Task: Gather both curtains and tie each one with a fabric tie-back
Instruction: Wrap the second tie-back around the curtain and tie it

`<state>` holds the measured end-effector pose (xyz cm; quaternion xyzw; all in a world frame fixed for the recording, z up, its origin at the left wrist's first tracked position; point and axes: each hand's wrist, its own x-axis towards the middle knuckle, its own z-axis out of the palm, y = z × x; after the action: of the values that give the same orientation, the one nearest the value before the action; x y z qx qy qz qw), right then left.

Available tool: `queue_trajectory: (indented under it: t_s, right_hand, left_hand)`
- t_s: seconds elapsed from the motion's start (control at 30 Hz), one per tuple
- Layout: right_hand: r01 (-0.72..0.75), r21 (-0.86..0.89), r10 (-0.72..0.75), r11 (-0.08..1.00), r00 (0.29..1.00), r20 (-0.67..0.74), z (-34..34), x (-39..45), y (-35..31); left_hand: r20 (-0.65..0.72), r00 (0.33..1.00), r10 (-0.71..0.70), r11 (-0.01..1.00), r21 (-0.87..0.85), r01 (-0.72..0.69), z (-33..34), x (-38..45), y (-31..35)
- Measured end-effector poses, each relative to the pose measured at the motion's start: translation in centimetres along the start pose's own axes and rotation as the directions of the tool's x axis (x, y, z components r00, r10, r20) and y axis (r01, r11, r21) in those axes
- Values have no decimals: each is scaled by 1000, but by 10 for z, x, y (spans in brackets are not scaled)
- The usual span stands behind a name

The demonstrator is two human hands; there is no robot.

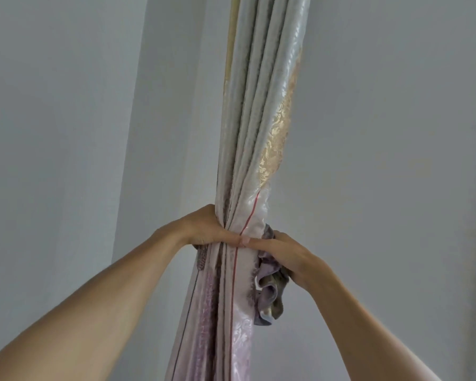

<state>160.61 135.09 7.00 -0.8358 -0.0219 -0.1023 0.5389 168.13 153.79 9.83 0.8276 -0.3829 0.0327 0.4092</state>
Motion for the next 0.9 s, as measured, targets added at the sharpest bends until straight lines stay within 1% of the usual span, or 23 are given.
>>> queue_trajectory:
  t_s: [0.03,0.07,0.1,0.13,0.2,0.27,0.3,0.33,0.4,0.43,0.47,0.5,0.53,0.57,0.6,0.63,0.67,0.7,0.73,0.8,0.83,0.87,0.9]
  right_hand:
    - [-20,4,20,1000,1000,-13,1,1,1]
    - [-36,0,36,999,999,-24,5,0,1]
    - [-44,-14,44,999,998,-49,10,1,2]
    - [-40,-35,36,999,996,-83,15,1,3]
    - [-12,-23,8,1000,984,-180,28,3,7]
    - [12,98,11,995,972,-237,42,-3,10]
    - [20,151,20,988,967,-253,50,-7,10]
    - [17,184,34,983,964,-265,56,-11,11]
    - [7,221,52,975,964,-262,73,-18,12]
    - [8,226,51,974,966,-254,80,-19,13]
    - [5,231,54,973,967,-247,89,-21,13]
    - [5,209,50,978,965,-258,98,-22,13]
    - [2,155,42,988,959,-281,105,-22,12]
    - [-2,76,26,997,948,-318,113,-22,11]
    - [-3,7,5,1000,934,-358,118,-21,10]
    - [-1,-34,-12,999,922,-387,125,-21,9]
    - [-1,-60,-24,998,911,-411,131,-21,8]
    - [6,-75,-37,997,901,-433,133,-21,10]
    - [1,-91,-42,996,895,-444,136,-20,9]
    - [-37,-101,-12,994,896,-444,139,-16,5]
    - [-58,-114,3,992,901,-433,140,-14,4]
    - [-76,-118,21,990,910,-415,140,-12,1]
    - [-100,-105,50,989,916,-397,139,-8,0]
  left_hand:
    - [-23,999,-50,981,188,53,-4,1,1]
    - [-53,994,-94,931,350,107,-7,2,2]
    - [-86,988,-126,878,455,152,-9,0,4]
    - [-124,980,-157,835,512,199,-10,0,5]
    - [-197,957,-211,784,551,286,-11,-3,9]
    - [-282,928,-245,776,517,362,-10,-9,9]
    - [-329,907,-263,809,436,393,-7,-14,5]
    - [-376,882,-285,856,315,410,-4,-19,1]
    - [-486,815,-316,909,90,406,9,-35,-10]
    - [-550,786,-283,916,90,392,15,-42,-14]
    - [-593,773,-227,911,152,384,18,-45,-20]
    - [-602,781,-168,897,236,374,18,-46,-23]
    - [-566,812,-142,884,297,361,14,-48,-22]
    - [-489,858,-160,893,298,336,6,-51,-23]
    - [-379,904,-199,920,246,306,-3,-53,-22]
    - [-258,934,-245,943,161,292,-14,-58,-25]
    - [-171,946,-277,953,80,293,-24,-64,-28]
    - [-152,945,-289,954,41,298,-28,-69,-32]
    - [-191,936,-297,950,43,310,-33,-76,-39]
    - [-348,888,-299,918,148,367,-37,-91,-50]
    - [-432,858,-277,890,222,399,-33,-99,-53]
    - [-501,836,-224,880,266,395,-28,-108,-53]
    - [-537,826,-169,899,260,353,-22,-115,-53]
